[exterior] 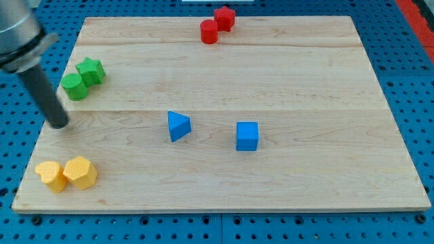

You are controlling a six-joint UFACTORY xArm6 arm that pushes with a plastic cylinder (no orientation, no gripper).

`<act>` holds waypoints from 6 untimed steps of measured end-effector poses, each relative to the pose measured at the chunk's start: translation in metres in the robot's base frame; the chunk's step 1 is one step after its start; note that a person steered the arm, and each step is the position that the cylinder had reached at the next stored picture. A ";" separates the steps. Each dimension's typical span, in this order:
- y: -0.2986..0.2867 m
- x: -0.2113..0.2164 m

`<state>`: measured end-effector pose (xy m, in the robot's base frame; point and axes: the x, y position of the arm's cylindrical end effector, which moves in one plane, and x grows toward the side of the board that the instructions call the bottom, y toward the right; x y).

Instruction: Separate the yellow blocks

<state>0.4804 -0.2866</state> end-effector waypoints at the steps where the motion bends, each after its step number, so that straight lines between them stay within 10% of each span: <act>1: -0.017 0.004; 3: -0.018 0.094; 6: 0.152 0.098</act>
<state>0.5788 -0.1351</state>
